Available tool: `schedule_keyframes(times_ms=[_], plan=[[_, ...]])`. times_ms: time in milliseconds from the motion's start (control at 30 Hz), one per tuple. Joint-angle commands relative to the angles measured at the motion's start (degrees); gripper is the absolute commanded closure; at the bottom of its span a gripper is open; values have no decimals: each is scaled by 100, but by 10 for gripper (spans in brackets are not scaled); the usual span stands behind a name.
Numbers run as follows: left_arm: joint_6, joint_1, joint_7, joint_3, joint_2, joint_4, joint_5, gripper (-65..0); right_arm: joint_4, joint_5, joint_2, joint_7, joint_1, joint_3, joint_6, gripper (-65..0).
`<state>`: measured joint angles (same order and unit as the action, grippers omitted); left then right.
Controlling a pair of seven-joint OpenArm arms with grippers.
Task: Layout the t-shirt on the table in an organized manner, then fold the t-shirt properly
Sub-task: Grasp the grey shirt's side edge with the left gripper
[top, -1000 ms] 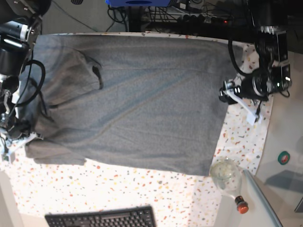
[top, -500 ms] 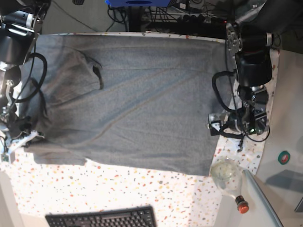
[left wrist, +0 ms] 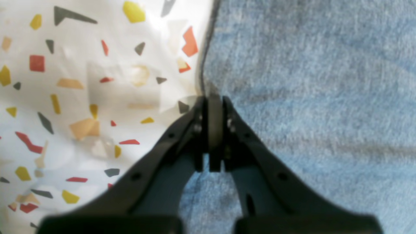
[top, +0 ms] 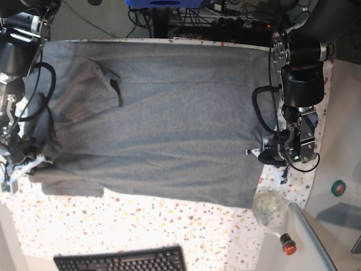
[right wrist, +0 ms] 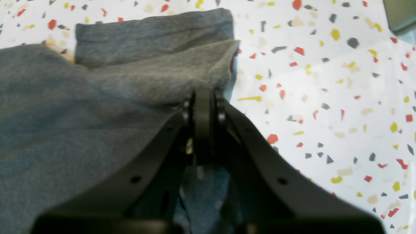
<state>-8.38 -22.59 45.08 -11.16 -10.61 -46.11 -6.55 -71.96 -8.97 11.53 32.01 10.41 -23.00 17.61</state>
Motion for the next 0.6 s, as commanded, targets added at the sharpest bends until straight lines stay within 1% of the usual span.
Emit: schedule_keyframes(times_ms=[0,100,167,233,333,367,467,567], plan=[[-28,48,376,13,-7,-88,35,0,-113,-57,91,-146,132,-16,11,0],[-28,329,982,13,-60,-879,44,0,-113,-57,91,-146,132,-16,11,0],[-10,742,1299,13,-69,-1776,44,0,-113,-57,91,-146,132,-16,11,0],[192,1094,1677,-14,-69,-2664,44,0,-113,-57,91,-146,132,-16,11,0],[693,1560,2195,-260,-51,-3701,44,0,-105,-57,91,-146,132,-16,11,0],[772,1683,2345,-304,-51,-3948,17,0,-105,-57,91,-146,141,-16,11,0],[816,2149,2802,-357,-42,-4660,8,0,-105,-57,82,-146,150,-16,11,0],[816,2624,2934,-357,28,-5161,8,0,-96,-57,65,-146,159,-16,11,0]])
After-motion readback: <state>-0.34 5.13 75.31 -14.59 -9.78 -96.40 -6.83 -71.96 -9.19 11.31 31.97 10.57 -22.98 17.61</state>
